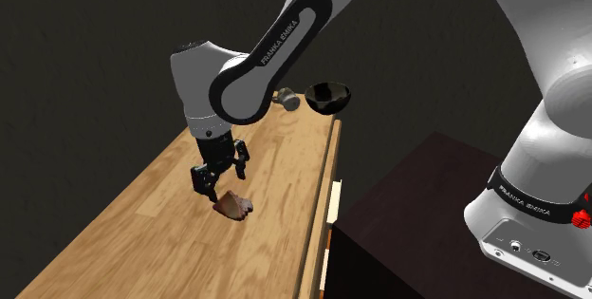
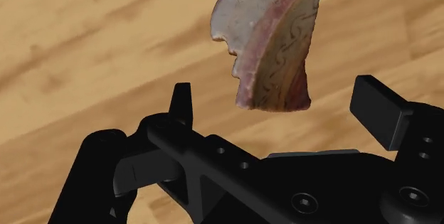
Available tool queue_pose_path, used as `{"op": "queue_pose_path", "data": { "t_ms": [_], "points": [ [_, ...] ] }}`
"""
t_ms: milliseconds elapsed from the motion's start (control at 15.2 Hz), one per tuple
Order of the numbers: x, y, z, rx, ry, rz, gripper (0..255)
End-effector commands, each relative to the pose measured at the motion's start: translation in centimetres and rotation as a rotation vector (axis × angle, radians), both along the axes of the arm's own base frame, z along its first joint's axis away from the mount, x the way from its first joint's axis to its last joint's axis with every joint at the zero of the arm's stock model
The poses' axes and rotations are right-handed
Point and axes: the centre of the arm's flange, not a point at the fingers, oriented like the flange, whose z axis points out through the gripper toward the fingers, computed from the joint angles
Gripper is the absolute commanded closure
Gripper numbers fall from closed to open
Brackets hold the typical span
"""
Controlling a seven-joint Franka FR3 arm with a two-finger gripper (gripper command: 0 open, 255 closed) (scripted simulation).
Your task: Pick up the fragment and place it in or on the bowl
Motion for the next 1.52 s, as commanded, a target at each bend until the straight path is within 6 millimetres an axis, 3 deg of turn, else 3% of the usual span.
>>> {"op": "queue_pose_path", "data": {
  "t_ms": [0,396,924,990,1452],
  "points": [
    [-0.6,-0.2,-0.8,0.025,0.020,0.085,0],
    [-1.2,-0.1,-4.3,0.025,0.020,0.085,0],
    [-1.2,-0.1,-4.2,0.025,0.020,0.085,0],
    [-1.2,-0.1,-4.2,0.025,0.020,0.085,255],
    [-1.2,0.0,-4.2,0.025,0.020,0.084,255]
  ]
}}
